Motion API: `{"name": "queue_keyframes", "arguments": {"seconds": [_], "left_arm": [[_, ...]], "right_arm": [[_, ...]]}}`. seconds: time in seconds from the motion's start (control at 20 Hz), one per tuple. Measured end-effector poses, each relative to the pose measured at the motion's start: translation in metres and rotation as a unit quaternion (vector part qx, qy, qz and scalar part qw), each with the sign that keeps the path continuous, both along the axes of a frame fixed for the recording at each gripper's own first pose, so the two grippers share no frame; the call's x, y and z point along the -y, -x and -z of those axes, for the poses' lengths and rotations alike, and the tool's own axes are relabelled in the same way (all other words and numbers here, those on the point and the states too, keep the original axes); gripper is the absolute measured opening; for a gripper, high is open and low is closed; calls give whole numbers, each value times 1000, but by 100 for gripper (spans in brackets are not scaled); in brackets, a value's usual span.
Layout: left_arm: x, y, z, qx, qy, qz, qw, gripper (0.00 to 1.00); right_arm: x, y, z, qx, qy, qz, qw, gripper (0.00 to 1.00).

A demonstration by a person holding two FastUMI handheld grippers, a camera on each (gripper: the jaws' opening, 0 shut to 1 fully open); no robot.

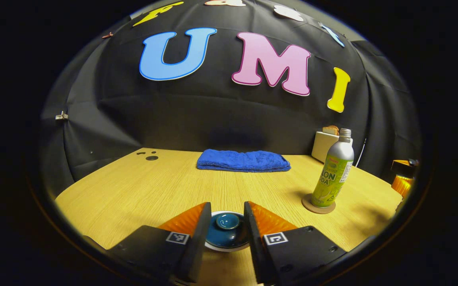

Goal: Open the teacup lid with one hand, grasp the water bottle and pour water into the teacup with the other hand; after pouring, place the water bottle on the coaster and then close the teacup lid.

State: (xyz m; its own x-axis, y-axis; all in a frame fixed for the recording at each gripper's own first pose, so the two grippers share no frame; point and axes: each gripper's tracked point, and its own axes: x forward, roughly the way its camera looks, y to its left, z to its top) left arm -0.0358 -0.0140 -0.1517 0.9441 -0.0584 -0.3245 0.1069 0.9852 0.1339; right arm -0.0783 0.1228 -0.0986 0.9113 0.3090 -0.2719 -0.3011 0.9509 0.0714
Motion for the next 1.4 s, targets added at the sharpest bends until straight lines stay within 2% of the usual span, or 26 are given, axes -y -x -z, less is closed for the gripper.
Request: {"name": "queue_keyframes", "arguments": {"seconds": [0.05, 0.1, 0.25, 0.35, 0.5, 0.75, 0.9, 1.2, 1.4], "left_arm": [[-2, 3, -5, 9, 10, -5, 1000, 64], [-3, 5, -7, 13, 20, -8, 1000, 64], [-6, 16, -17, 31, 42, -17, 998, 86], [-7, 27, -30, 54, 46, -19, 997, 89], [-4, 54, -50, 91, 52, -20, 994, 91], [5, 96, -43, 98, 65, -10, 993, 91], [11, 99, -44, 99, 63, 0, 993, 91], [12, 99, -44, 108, 54, 4, 993, 92], [1, 96, -44, 116, 34, -8, 993, 91]], "right_arm": [[-1, 0, -2, 1, -4, 1, 1000, 98], [-1, 0, -3, 0, -5, 1, 1000, 98], [-2, 2, -6, -1, -7, 0, 1000, 98], [-5, 4, -7, -2, -9, -2, 1000, 98], [-6, 8, -7, -9, -16, 5, 1000, 98], [-5, 19, -5, -19, -25, 32, 999, 98], [-8, 24, -8, -6, -37, 56, 998, 98], [-16, 25, 0, 14, -47, 73, 996, 98], [-15, 23, 9, 8, -42, 78, 996, 98]]}}
